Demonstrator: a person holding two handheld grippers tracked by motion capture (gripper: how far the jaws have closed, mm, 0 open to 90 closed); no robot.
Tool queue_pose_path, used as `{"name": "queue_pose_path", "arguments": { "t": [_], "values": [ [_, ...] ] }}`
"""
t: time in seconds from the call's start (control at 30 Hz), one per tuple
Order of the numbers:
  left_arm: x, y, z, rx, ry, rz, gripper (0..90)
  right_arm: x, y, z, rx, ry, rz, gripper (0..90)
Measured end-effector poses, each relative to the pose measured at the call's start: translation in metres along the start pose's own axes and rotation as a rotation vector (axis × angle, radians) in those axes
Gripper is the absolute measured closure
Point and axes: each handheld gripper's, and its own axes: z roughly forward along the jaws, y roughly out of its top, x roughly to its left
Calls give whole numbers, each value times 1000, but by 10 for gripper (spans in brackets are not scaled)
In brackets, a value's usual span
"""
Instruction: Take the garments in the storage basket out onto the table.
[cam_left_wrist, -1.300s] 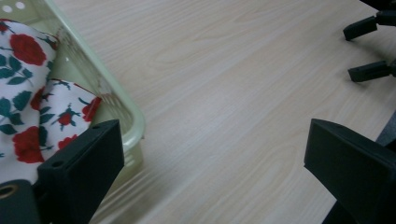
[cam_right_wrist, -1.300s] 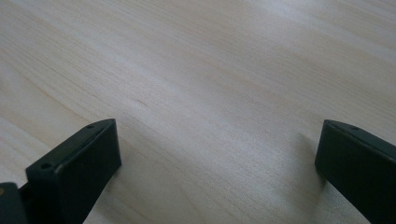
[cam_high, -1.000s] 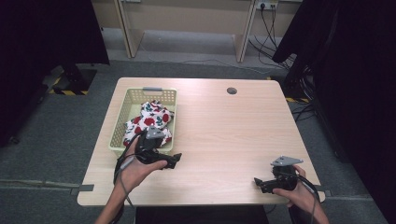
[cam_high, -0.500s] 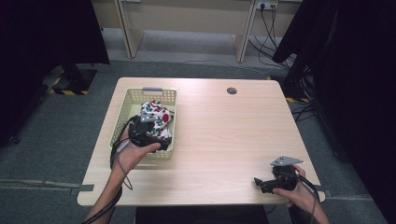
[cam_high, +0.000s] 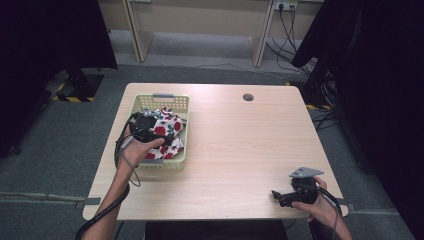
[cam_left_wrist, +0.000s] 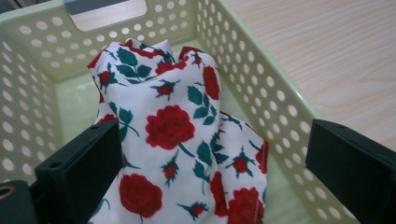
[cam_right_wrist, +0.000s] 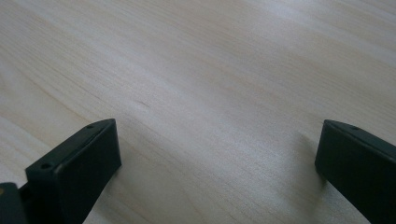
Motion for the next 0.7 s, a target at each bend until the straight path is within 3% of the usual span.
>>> {"name": "queue_pose_path", "arguments": {
  "t": [0.33,0.5,0.7],
  "values": [
    [9,15,33,44,40,-20,28,0,0,1,-4,2,-5,3],
    [14,17,43,61,66,-18,28,0,0,1,-6,5,-9,3],
    [24,12,61,74,80,-46,23,0,1,1,-7,7,-11,3]
  ]
}}
